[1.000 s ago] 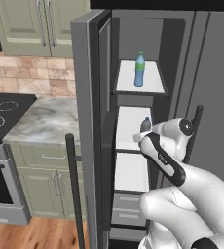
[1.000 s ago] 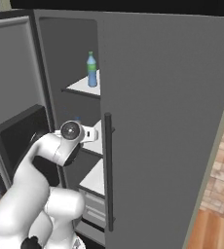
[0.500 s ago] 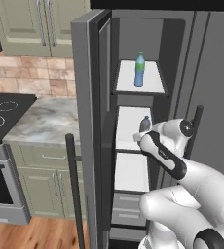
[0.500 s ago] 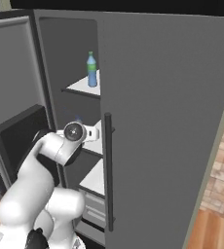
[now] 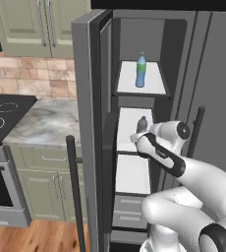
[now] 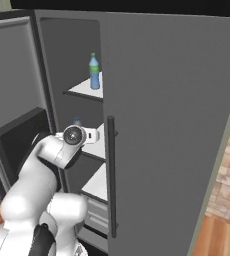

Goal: Take the bottled waters from the counter and place them in the freezer to freeze. Close the freezer door after placing the bottles.

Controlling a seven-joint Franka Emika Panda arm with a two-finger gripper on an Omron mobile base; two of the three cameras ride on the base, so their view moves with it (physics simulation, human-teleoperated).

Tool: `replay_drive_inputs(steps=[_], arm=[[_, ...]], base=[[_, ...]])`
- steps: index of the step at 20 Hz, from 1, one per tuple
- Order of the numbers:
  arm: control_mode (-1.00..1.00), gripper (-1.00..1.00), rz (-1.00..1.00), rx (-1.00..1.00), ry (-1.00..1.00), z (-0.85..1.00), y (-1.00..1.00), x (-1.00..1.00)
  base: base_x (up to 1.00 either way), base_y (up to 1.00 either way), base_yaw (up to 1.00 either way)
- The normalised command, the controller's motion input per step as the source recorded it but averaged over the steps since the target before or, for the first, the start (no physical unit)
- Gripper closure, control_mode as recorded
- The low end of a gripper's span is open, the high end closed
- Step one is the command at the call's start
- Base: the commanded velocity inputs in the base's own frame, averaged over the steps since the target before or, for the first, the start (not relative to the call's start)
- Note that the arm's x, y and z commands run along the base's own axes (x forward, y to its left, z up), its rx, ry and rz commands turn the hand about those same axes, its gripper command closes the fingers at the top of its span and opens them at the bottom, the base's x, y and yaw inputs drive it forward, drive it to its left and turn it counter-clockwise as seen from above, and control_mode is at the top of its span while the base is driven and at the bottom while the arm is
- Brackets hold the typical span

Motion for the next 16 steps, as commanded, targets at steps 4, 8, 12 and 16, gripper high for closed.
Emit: replay_drive_inputs(steps=[4,8,12,16], arm=[[-1.0,1.0,0.0,0.0,0.0,-0.24,0.01,0.27],[-1.0,1.0,-0.01,0.0,-0.03,-0.23,0.01,0.25],[-1.0,1.0,-0.02,0.0,-0.09,-0.23,0.08,0.17],[-1.0,1.0,-0.02,0.0,-0.1,-0.19,0.01,0.12]], base=[[0.0,0.0,0.0],[0.0,0.0,0.0],[0.0,0.0,0.0],[0.0,0.0,0.0]])
